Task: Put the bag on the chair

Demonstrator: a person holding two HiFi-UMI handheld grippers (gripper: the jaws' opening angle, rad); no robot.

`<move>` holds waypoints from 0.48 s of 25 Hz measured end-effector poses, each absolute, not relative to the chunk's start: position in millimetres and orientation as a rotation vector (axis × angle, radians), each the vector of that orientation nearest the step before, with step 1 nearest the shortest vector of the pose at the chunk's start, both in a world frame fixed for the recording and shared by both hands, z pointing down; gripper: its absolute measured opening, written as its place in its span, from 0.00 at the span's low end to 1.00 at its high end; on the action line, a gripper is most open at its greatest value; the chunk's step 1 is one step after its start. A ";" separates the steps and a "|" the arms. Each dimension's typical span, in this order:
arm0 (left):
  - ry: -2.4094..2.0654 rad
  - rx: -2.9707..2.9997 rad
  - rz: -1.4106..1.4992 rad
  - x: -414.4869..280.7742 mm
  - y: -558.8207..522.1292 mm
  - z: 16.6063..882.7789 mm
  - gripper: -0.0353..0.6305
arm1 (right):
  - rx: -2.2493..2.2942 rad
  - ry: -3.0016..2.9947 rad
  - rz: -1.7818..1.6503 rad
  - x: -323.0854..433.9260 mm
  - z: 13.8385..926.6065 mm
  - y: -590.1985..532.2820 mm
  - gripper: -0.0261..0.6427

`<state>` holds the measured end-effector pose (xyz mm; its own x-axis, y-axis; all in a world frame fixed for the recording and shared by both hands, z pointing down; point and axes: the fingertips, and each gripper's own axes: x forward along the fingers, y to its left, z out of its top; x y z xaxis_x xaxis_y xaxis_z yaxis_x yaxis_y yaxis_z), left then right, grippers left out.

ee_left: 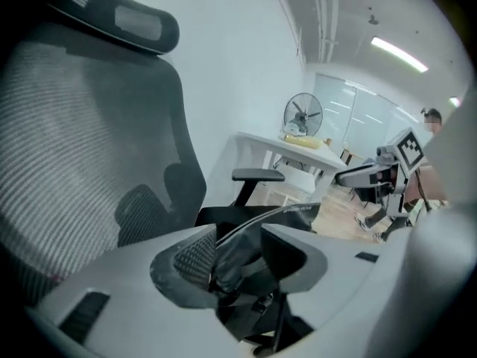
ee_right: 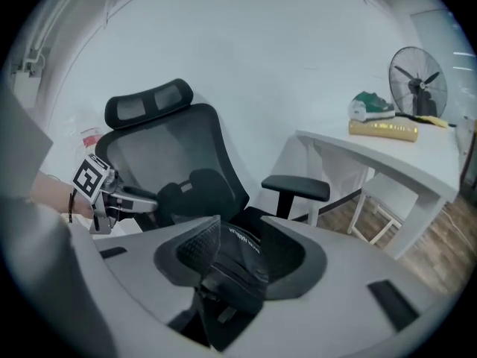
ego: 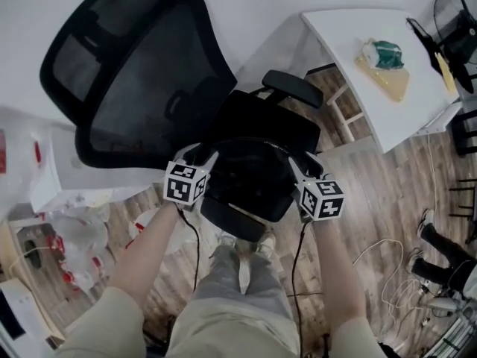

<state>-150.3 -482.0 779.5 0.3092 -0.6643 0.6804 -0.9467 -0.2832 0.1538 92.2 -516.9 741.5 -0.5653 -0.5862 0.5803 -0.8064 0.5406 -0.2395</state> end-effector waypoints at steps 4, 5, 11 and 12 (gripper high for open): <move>-1.460 2.084 0.555 -150.6 -480.1 717.8 0.34 | 1.210 -2.434 0.610 91.4 669.8 -515.3 0.21; -1.470 2.099 0.534 -150.7 -477.6 702.3 0.33 | 1.223 -2.451 0.590 91.3 651.3 -512.7 0.19; -1.510 2.250 0.443 -145.3 -459.1 602.6 0.22 | 1.213 -2.561 0.402 83.1 532.3 -480.8 0.12; -1.514 2.282 0.436 -143.4 -455.4 585.7 0.21 | 1.211 -2.581 0.375 82.3 513.3 -474.5 0.11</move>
